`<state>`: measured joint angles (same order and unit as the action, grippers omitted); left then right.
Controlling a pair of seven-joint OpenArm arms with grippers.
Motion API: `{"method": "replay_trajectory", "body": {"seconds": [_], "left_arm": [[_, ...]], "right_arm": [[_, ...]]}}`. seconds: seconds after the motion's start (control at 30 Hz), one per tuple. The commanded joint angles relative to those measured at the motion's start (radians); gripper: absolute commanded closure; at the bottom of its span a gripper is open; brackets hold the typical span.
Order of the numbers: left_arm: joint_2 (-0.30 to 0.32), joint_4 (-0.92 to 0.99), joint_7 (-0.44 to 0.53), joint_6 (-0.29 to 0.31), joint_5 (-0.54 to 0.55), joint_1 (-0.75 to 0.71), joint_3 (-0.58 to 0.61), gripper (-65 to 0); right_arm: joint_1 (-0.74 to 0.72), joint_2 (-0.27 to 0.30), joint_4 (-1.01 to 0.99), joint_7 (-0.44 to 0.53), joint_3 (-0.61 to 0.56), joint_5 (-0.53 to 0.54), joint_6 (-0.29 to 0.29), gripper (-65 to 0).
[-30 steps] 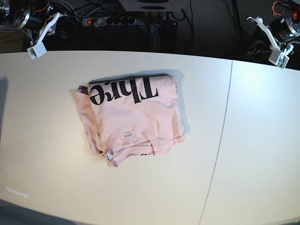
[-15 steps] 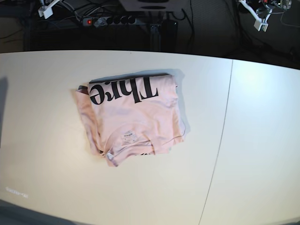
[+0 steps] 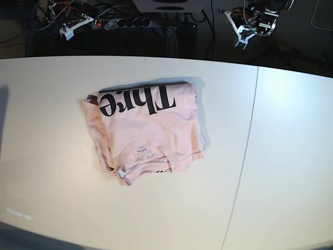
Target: Fold the T-shirt properly
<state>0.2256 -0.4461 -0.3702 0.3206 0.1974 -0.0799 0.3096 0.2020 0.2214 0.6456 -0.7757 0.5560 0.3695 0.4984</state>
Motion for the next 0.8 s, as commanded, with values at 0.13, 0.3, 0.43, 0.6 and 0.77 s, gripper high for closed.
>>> {"method": "replay_trajectory", "body": {"seconds": [0.13, 0.3, 0.43, 0.6, 0.77], "left_arm": [[-0.027, 0.018, -0.035, -0.004, 0.011, 0.088, 0.098, -0.8], [-0.031, 0.018, -0.061, -0.064, 0.038, 0.089, 0.125, -0.8], [-0.032, 0.018, -0.104, -0.075, 0.038, 0.084, 0.122, -0.8], [-0.031, 0.017, -0.166, -0.074, 0.038, 0.058, 0.122, -0.9], [-0.031, 0.007, -0.165, -0.074, 0.034, 0.044, 0.122, -0.9]], "right_arm": [[-0.048, -0.014, 0.005, -0.006, 0.005, 0.016, -0.057, 0.0], [-0.060, -0.034, 0.010, -0.059, 0.005, 0.015, -0.056, 0.0], [-0.060, -0.030, 0.010, -0.043, 0.005, 0.016, -0.056, 0.0], [-0.060, -0.028, 0.011, -0.044, 0.005, 0.042, -0.054, 0.0], [-0.060, -0.028, 0.011, -0.043, 0.005, 0.092, -0.054, 0.0]]}}
